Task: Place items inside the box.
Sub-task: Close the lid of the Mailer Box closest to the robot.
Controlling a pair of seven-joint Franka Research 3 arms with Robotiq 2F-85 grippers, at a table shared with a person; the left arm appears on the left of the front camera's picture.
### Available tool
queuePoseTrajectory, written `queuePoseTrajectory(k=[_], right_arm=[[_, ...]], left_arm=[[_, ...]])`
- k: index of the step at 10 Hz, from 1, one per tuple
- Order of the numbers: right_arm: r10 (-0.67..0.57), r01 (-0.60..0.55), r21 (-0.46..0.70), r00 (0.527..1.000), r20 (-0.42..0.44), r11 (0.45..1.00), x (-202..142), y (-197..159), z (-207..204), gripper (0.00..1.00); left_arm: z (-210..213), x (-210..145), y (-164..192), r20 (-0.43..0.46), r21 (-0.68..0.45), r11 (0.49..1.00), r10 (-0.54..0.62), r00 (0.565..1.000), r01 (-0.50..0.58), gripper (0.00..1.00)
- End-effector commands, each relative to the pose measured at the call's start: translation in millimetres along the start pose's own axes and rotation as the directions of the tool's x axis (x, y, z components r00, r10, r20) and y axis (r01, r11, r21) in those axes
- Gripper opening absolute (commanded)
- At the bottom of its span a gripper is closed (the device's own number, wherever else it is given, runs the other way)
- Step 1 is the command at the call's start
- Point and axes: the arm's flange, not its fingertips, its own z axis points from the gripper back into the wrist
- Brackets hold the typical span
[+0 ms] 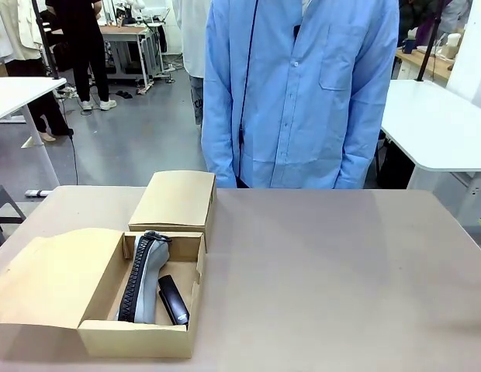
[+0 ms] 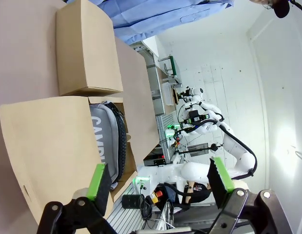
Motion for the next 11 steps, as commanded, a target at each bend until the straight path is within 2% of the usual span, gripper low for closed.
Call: queuePoseTrajectory(k=[1,2,3,4,5,6,7,8,9,11], right_arm=[[-0.020,0.020,-0.002,1.000,-0.005,1.000,-6.3,2.0,-3.4,1.00],[-0.020,0.020,-0.002,1.000,-0.005,1.000,-6.3,2.0,-3.4,1.00],[-0.020,0.020,-0.002,1.000,-0.005,1.000,-6.3,2.0,-3.4,1.00],[-0.020,0.020,-0.002,1.000,-0.005,1.000,-6.3,2.0,-3.4,1.00],[-0.020,0.020,-0.002,1.000,-0.005,1.000,-6.3,2.0,-3.4,1.00],[-0.020,0.020,-0.002,1.000,-0.005,1.000,-6.3,2.0,-3.4,1.00],[-0.020,0.020,-0.002,1.000,-0.005,1.000,-6.3,2.0,-3.4,1.00],[-0.020,0.020,-0.002,1.000,-0.005,1.000,-6.3,2.0,-3.4,1.00],[-0.020,0.020,-0.002,1.000,-0.005,1.000,-6.3,2.0,-3.4,1.00],[-0.020,0.020,-0.002,1.000,-0.005,1.000,-6.3,2.0,-3.4,1.00]], left_arm=[[0.0,-0.7,-2.0,0.007,-0.018,1.000,-0.019,1.000,0.019,1.00],[0.0,0.0,0.0,0.000,0.000,1.000,0.000,1.000,0.000,1.00],[-10.0,-11.2,-35.6,-0.124,-0.107,0.973,-0.218,0.968,0.206,1.00],[-37.1,-25.2,-59.6,-0.230,-0.211,0.877,-0.475,0.850,0.433,1.00],[-60.2,-41.6,-68.1,-0.342,-0.333,0.727,-0.686,0.642,0.600,1.00],[-76.1,-55.1,-61.9,-0.363,-0.374,0.551,-0.827,0.429,0.746,1.00],[-81.0,-61.7,-52.4,-0.346,-0.395,0.449,-0.881,0.322,0.802,1.00],[-81.7,-67.1,-33.3,-0.289,-0.360,0.234,-0.948,0.130,0.903,1.00],[-77.4,-64.6,-16.6,-0.247,-0.276,0.051,-0.969,-0.020,0.960,1.00],[-68.3,-63.0,25.1,-0.228,-0.208,-0.202,-0.941,-0.248,0.957,1.00]])
